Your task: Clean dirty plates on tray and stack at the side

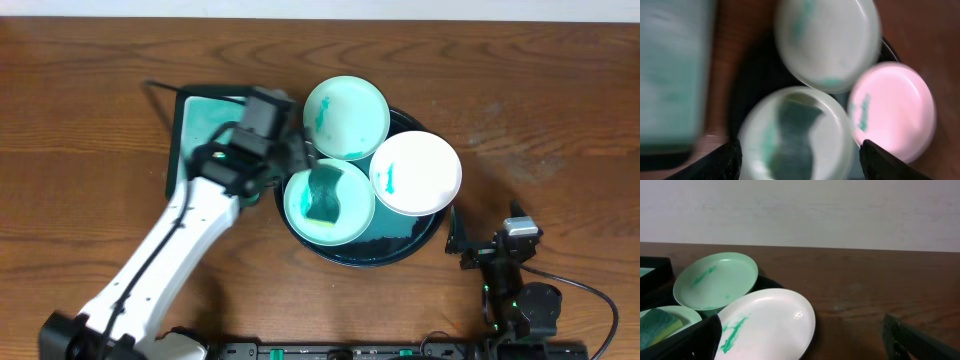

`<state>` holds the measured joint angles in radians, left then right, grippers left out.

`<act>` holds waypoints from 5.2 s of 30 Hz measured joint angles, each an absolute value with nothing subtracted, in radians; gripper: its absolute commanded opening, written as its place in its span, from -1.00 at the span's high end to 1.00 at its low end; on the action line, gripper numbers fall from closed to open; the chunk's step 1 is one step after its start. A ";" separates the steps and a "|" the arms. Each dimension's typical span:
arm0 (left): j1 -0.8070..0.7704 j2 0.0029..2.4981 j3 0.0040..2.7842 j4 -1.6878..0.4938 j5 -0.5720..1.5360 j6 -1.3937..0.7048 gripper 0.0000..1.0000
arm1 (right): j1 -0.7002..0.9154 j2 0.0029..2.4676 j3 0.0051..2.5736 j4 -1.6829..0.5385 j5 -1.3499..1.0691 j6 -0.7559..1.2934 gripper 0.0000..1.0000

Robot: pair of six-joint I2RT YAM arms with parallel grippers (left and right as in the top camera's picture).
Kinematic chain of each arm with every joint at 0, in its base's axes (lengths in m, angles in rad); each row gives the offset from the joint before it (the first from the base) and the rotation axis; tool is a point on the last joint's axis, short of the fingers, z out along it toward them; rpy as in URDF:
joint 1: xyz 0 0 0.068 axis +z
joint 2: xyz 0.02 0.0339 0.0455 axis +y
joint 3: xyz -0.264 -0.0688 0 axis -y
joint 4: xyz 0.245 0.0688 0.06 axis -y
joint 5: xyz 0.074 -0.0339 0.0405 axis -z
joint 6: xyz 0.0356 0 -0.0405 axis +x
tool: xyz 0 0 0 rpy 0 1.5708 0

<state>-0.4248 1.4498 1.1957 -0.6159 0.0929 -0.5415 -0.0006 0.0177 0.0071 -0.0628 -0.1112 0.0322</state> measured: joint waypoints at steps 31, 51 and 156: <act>-0.193 1.433 1.196 -0.688 -0.059 -0.496 -0.54 | -0.001 0.019 0.008 0.557 -0.184 0.173 -0.98; -0.193 1.434 1.196 -0.691 -0.059 -0.497 -0.54 | -0.001 0.962 1.039 -0.501 -0.701 0.082 -0.98; -0.575 1.867 1.195 -0.581 0.203 -0.366 -0.04 | 0.481 1.845 1.074 -0.534 -0.112 0.311 0.95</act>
<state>-0.5747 1.8668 1.1954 -0.5812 0.2031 -0.3660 0.4808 1.8450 1.0737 -0.5343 -0.1123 0.3111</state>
